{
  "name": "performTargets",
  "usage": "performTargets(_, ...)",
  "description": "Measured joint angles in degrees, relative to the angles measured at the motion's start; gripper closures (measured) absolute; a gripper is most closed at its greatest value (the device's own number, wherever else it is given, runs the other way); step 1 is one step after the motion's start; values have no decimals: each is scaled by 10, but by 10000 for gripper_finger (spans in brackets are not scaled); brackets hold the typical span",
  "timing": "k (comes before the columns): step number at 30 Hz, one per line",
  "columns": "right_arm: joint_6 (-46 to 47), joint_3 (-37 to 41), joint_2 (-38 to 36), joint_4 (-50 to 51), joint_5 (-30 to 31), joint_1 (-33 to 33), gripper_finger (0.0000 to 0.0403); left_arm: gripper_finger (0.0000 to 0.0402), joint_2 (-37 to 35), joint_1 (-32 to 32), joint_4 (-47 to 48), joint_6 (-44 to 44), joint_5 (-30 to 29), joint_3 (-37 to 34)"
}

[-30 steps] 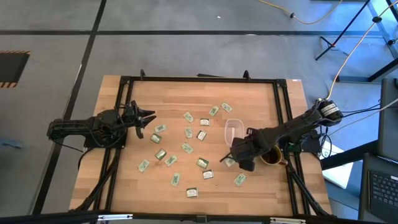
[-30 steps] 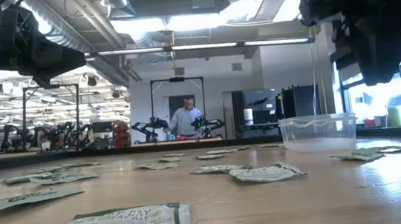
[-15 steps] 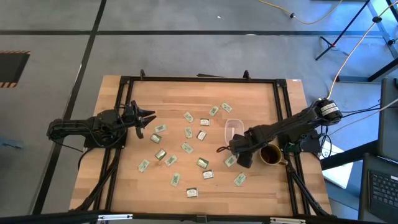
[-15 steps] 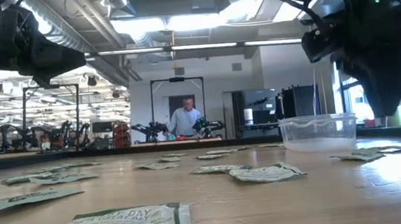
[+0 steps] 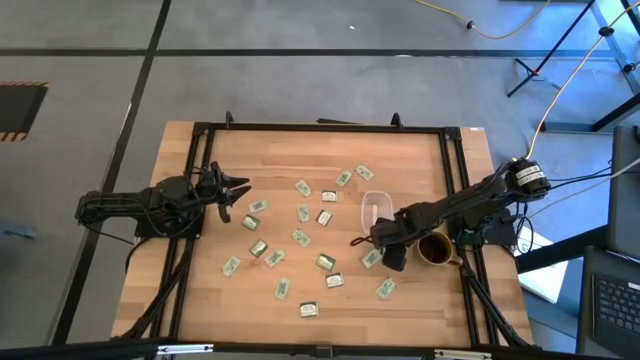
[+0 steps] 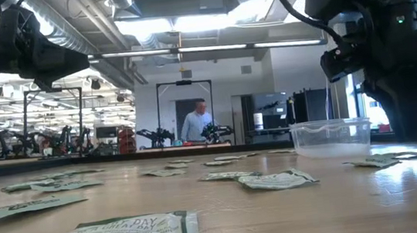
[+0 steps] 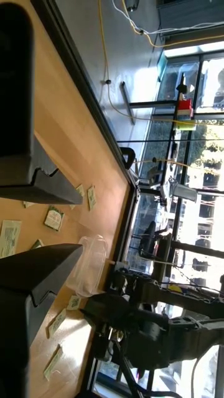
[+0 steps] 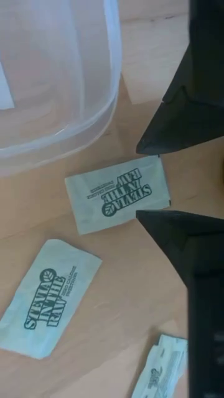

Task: Pick and place items into bin
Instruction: Put the stevia packet into the transparent bin

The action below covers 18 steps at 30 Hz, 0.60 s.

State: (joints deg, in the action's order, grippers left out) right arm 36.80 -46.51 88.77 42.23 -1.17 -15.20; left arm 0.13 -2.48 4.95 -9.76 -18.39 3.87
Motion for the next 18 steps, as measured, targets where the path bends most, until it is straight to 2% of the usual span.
performTargets(18,-25,27,13,-23,25,0,246,295,0,0,0,0,0,0)
